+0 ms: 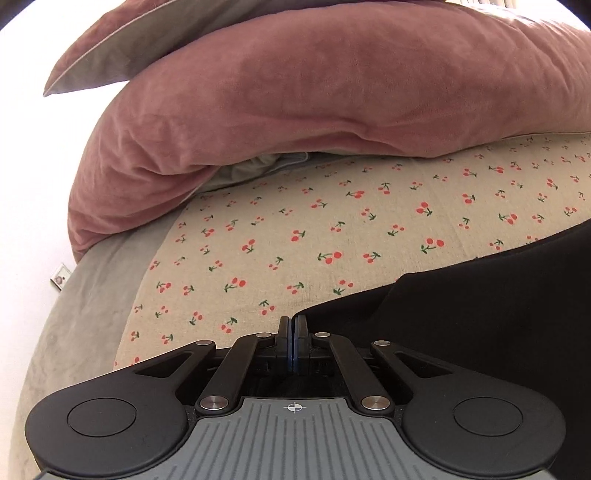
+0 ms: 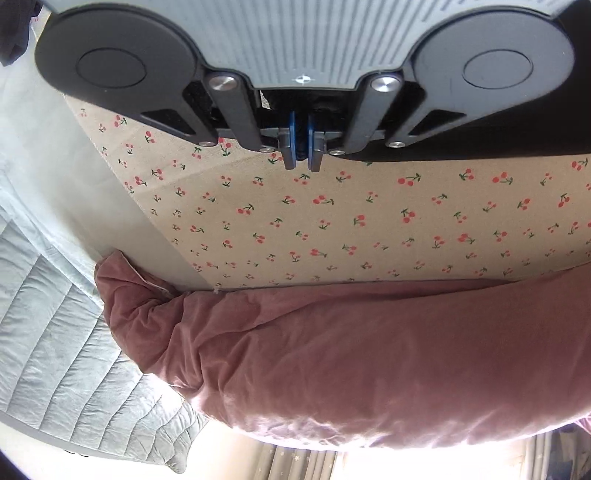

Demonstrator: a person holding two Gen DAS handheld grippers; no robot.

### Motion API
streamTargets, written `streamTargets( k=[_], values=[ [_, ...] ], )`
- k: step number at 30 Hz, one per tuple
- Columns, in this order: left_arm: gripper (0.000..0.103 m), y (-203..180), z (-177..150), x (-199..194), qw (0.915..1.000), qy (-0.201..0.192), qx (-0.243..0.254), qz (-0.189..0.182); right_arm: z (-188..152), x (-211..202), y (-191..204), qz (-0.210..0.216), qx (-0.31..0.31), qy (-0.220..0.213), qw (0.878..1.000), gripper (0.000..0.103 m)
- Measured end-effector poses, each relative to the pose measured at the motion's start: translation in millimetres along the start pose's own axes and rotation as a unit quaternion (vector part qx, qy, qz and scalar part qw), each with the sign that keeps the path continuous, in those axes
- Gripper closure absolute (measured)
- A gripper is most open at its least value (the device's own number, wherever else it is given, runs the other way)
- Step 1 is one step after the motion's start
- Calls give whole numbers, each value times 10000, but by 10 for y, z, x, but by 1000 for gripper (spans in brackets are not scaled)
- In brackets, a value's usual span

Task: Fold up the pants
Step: 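Lift the waistband with both grippers and fold it over toward the cuffs, then open both grippers to release the folded waistband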

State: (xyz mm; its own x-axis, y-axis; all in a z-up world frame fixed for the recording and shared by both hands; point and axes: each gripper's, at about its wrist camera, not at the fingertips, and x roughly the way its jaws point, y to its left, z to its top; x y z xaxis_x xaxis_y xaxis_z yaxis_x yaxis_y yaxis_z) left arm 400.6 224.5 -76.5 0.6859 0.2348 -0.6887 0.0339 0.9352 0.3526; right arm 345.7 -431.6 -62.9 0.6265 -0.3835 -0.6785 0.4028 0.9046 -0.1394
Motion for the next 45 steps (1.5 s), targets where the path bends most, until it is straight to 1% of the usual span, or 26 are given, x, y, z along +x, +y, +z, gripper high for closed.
streamTargets(
  k=[3, 6, 7, 8, 9, 10, 12, 13, 14, 15, 17, 19, 22, 23, 25, 27, 29, 31, 34, 36, 38, 40, 42, 43, 44, 45],
  values=[
    [103, -3, -1, -31, 10000, -68, -54, 12, -28, 2, -44, 121, -39, 84, 9999, 103],
    [103, 23, -25, -21, 9999, -65, -91, -46, -47, 72, -167, 549, 495, 172, 9971, 101],
    [103, 16, -28, -8, 10000, -46, -50, -41, -49, 123, -207, 664, 684, 243, 9951, 91],
    [103, -5, -32, 16, 10000, -15, -8, -14, -64, 193, -229, 767, 799, 402, 9930, 70],
    [103, -30, -30, 45, 10000, 33, 22, 26, -85, 262, -209, 744, 787, 564, 9925, 57],
    [103, -58, -28, 70, 9999, 74, 58, 63, -102, 312, -182, 629, 696, 601, 9938, 47],
    [103, -144, -44, 125, 9996, 134, 187, 174, -153, 394, -104, 513, 497, 552, 9959, 48],
    [103, -168, -53, 144, 9994, 141, 235, 210, -189, 412, -64, 589, 448, 499, 9960, 65],
    [103, -182, -65, 157, 9993, 125, 261, 239, -199, 418, -23, 538, 394, 384, 9970, 74],
    [103, -175, -74, 157, 9994, 85, 242, 243, -194, 423, 16, 505, 308, 320, 9977, 78],
    [103, -148, -72, 141, 9995, 14, 202, 250, -152, 410, 84, 426, 118, 249, 9987, 89],
    [103, -95, -46, 93, 9995, -98, 78, 276, -90, 327, 122, 316, 128, 72, 9994, 92],
    [103, 39, 18, -3, 9992, -185, -305, 168, 35, 50, -2, 398, 575, -398, 9968, 93],
    [103, 60, 30, -35, 9991, -218, -317, 154, 68, -14, -26, 419, 628, -454, 9961, 93],
    [103, 87, 32, -119, 9989, -305, -329, 159, 99, -94, -7, 272, 395, -409, 9980, 93],
    [103, 187, 35, -271, 9968, -467, -637, 128, 106, -240, -55, 264, 433, -511, 9974, 93],
    [103, 298, 31, -446, 9944, -637, -838, 69, 147, -459, -154, 394, 585, -785, 9944, 93],
    [103, 447, -10, -713, 9915, -846, -986, 15, 163, -769, -300, 704, 780, -1201, 9872, 93],
    [103, 747, -280, -1288, 9822, -1417, -1193, -306, -45, -1375, -563, 1195, 779, -1846, 9724, 93],
    [103, 871, -616, -1658, 9780, -1689, -1146, -436, -276, -1611, -744, 1244, 596, -1734, 9751, 93],
    [103, 892, -1025, -1933, 9769, -1821, -969, -556, -594, -1737, -926, 1269, 436, -1429, 9806, 92],
    [103, 874, -1401, -2065, 9783, -1751, -854, -706, -986, -1774, -1061, 1281, 206, -1007, 9864, 92],
    [102, 812, -1755, -2092, 9854, -1405, -581, -773, -1371, -1724, -1132, 1349, 46, -533, 9894, 91],
    [103, 778, -1859, -2067, 9887, -1244, -449, -700, -1520, -1693, -1155, 1385, 63, -326, 9898, 90],
    [99, 764, -1958, -2010, 9931, -980, -325, -550, -1664, -1669, -1164, 1413, 109, -123, 9898, 87],
    [96, 808, -2047, -1930, 9964, -596, -403, -438, -1784, -1654, -1160, 1444, 151, 71, 9894, 85]
  ],
)
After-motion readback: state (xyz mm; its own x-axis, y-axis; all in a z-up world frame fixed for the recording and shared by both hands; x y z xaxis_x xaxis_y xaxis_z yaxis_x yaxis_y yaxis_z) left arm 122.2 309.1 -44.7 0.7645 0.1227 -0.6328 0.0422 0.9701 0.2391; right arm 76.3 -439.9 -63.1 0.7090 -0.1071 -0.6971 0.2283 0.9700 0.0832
